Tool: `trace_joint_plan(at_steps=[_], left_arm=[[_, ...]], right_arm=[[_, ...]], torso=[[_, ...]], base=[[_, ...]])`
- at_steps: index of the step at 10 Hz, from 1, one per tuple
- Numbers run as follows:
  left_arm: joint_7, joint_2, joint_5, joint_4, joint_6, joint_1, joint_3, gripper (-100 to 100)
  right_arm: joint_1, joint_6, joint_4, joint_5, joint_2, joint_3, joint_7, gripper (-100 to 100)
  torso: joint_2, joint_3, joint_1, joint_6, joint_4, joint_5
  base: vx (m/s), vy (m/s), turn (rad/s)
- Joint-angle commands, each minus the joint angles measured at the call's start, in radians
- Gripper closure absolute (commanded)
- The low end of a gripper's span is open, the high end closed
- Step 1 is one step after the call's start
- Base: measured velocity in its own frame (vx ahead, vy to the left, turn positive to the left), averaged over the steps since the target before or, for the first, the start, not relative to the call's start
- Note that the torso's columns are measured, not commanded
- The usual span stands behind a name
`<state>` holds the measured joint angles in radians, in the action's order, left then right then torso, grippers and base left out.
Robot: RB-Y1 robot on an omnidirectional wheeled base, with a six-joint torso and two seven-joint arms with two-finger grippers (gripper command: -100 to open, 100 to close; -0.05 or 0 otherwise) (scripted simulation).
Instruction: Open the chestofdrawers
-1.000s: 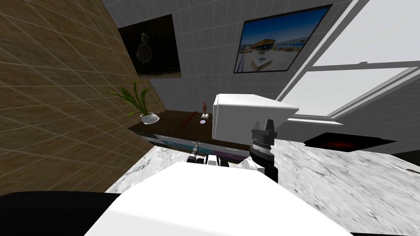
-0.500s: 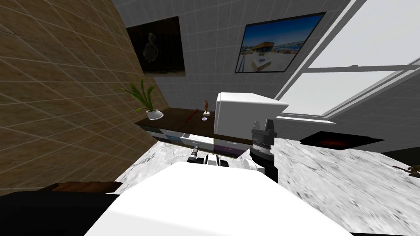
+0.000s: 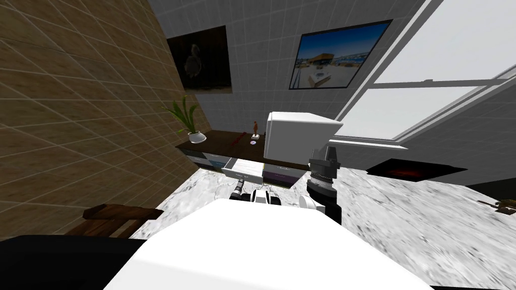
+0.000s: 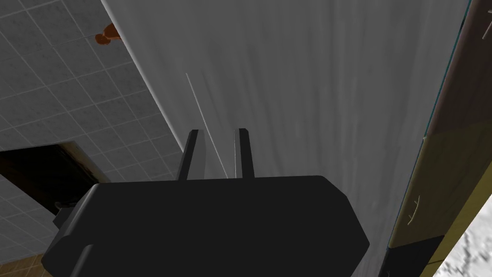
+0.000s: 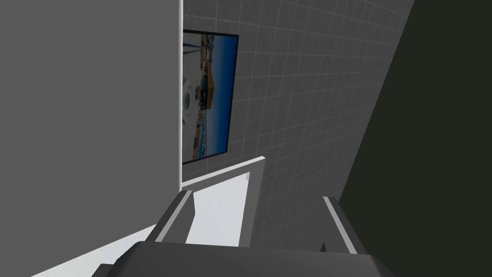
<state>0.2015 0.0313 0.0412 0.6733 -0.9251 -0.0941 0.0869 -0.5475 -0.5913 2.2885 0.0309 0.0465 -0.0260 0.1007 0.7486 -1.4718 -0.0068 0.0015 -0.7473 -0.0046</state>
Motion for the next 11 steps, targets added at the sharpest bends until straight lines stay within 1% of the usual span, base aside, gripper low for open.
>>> trace_joint_plan(at_steps=[1, 5, 6, 7, 9, 10, 11], left_arm=[[-0.028, 0.007, 0.037, -0.048, -0.015, 0.037, -0.004, 100], [-0.084, 0.019, 0.112, -0.136, -0.054, 0.122, -0.011, 100], [-0.084, 0.019, 0.112, -0.127, -0.054, 0.122, -0.011, 100], [-0.083, 0.020, 0.103, -0.103, 0.003, 0.115, -0.003, -100], [-0.086, 0.019, 0.089, -0.059, 0.060, 0.141, 0.011, -100], [-0.087, 0.018, 0.083, -0.038, 0.105, 0.155, 0.018, -100], [-0.088, 0.018, 0.076, -0.016, 0.136, 0.168, 0.025, -100]], right_arm=[[0.000, 0.000, 0.000, 0.000, 0.000, 0.000, 0.000, 0], [0.000, 0.000, 0.000, 0.000, 0.000, 0.000, 0.000, 0], [0.000, 0.000, 0.000, 0.000, 0.000, 0.000, 0.000, 0], [0.000, 0.000, 0.000, 0.000, 0.000, 0.000, 0.000, 0], [0.000, 0.000, 0.000, 0.000, 0.000, 0.000, 0.000, 0], [0.000, 0.000, 0.000, 0.000, 0.000, 0.000, 0.000, 0], [0.000, 0.000, 0.000, 0.000, 0.000, 0.000, 0.000, 0]], torso=[[-0.006, -0.003, 0.000, 0.000, 0.001, 0.000], [-0.004, -0.002, 0.003, -0.001, 0.002, 0.001], [-0.002, -0.001, 0.002, -0.001, 0.001, 0.000], [-0.002, -0.001, 0.002, 0.000, 0.001, 0.000], [-0.008, -0.003, 0.007, -0.001, 0.008, 0.004], [-0.009, -0.004, 0.007, -0.002, 0.009, 0.005], [-0.010, -0.004, 0.007, -0.001, 0.009, 0.005]], base=[[-0.082, -0.019, 0.264], [-0.107, -0.029, 0.218], [-0.068, -0.008, 0.060], [-0.048, 0.008, 0.022], [-0.084, 0.016, 0.032], [-0.115, 0.014, 0.035], [-0.101, 0.028, 0.035]])
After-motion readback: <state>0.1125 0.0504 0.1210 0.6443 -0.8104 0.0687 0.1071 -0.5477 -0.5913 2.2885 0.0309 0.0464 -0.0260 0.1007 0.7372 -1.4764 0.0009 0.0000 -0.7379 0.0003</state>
